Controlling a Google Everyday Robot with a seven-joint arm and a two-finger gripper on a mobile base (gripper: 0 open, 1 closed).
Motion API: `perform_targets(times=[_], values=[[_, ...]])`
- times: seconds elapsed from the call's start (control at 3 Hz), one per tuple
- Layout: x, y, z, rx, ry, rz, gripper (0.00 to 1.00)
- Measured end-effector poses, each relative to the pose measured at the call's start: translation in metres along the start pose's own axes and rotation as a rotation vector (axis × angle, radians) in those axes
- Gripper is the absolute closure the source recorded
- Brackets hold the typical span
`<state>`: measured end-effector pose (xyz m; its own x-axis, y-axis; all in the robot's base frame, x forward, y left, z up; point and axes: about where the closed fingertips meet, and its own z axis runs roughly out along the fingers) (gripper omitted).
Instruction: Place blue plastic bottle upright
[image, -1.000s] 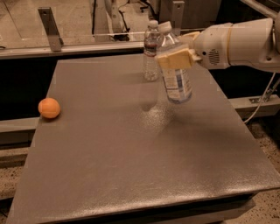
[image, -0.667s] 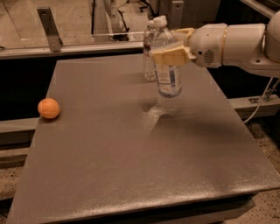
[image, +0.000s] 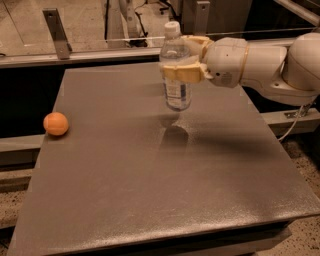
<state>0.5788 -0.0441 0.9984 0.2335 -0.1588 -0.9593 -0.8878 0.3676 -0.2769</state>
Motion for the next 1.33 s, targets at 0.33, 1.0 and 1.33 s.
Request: perform_targets(times=[0.33, 1.0, 1.33], values=[[0.013, 0.005, 0.001, -0.038, -0.065, -0.008, 1.0], [0.038, 0.01, -0.003, -0.092, -0.117, 0.03, 1.0], [0.046, 0.013, -0.006, -0.116, -0.115, 0.047, 0.83]])
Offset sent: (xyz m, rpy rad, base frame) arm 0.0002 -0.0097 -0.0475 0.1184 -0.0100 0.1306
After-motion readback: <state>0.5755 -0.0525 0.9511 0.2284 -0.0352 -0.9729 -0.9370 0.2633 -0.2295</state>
